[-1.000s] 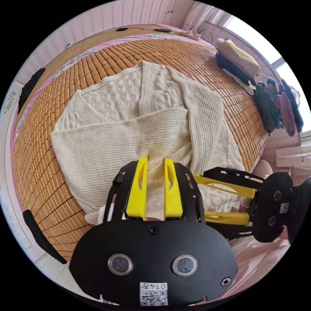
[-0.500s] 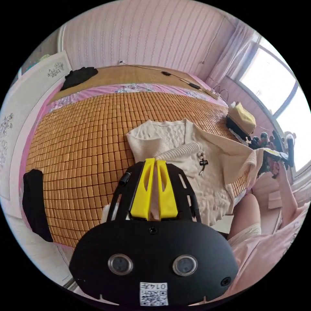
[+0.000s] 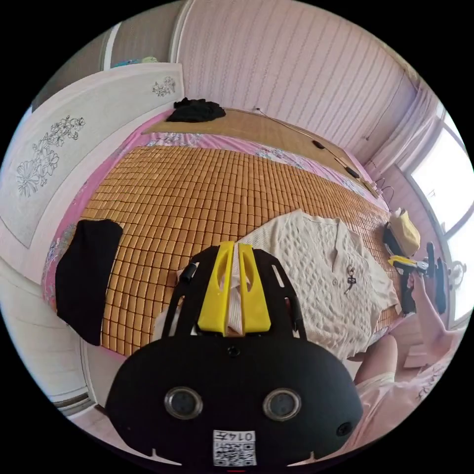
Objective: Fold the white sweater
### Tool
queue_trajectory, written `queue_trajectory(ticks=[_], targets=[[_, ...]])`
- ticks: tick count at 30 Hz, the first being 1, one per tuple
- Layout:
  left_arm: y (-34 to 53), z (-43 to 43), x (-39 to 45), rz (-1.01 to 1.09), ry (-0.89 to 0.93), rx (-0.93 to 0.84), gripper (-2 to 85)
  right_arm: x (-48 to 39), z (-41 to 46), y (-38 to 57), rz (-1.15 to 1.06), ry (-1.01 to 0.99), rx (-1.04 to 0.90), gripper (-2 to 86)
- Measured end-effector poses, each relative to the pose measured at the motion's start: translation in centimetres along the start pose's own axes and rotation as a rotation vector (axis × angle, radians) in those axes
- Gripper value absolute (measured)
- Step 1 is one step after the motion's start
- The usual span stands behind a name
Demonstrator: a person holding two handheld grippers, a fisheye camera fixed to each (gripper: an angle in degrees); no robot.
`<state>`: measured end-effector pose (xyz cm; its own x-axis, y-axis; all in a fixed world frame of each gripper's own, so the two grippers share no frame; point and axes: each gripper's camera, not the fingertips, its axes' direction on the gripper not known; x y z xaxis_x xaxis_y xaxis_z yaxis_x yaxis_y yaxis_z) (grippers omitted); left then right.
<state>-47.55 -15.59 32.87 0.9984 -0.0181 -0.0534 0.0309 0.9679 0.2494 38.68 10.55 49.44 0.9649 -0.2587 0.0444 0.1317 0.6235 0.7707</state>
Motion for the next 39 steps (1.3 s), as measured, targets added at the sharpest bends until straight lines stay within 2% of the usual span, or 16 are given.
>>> queue_trajectory(ticks=[2,4,9,12,16,19,23,27,29,31,35,39], targets=[[-2.9,5.4,5.1,0.155,0.078,-0.088,4.4,-2.5,2.9,-3.9,-0.071,-0.008,-0.018,11.8],[-4.7,9.9,8.4,0.242,0.076,-0.160,5.8,-4.9,6.4,-8.5,-0.123,-0.003,-0.030,12.1],[-7.3,20.4,13.5,0.345,-0.061,-0.325,6.7,-6.0,13.9,-14.3,-0.103,0.077,-0.107,11.7],[-7.6,21.8,14.5,0.387,-0.072,-0.279,4.3,-5.6,15.8,-15.4,-0.091,0.041,-0.154,8.5],[-8.8,22.7,16.5,0.447,-0.148,-0.208,1.3,-4.2,15.1,-16.3,-0.113,0.043,-0.043,2.2],[-10.5,24.1,17.1,0.421,-0.174,-0.181,0.9,-3.9,17.0,-18.7,-0.118,0.100,-0.071,1.4],[-13.0,24.4,16.9,0.355,-0.098,-0.176,1.7,-3.9,18.7,-20.3,-0.054,0.146,-0.065,3.1],[-10.3,18.7,17.9,0.465,-0.069,-0.036,2.4,-6.0,15.7,-15.8,-0.070,0.140,0.069,5.5],[-4.6,14.7,18.9,0.601,-0.004,-0.039,2.6,-8.5,14.2,-11.3,-0.152,0.078,0.115,5.9],[1.0,12.1,19.1,0.655,0.001,-0.073,2.5,-13.4,13.6,-3.6,-0.271,-0.017,0.076,6.2],[13.0,9.1,17.7,0.528,0.111,-0.241,4.1,-22.2,14.5,7.1,-0.377,-0.164,-0.055,7.7],[18.4,10.1,18.3,0.499,0.068,-0.304,5.8,-30.4,15.9,12.4,-0.416,-0.183,-0.073,9.7]])
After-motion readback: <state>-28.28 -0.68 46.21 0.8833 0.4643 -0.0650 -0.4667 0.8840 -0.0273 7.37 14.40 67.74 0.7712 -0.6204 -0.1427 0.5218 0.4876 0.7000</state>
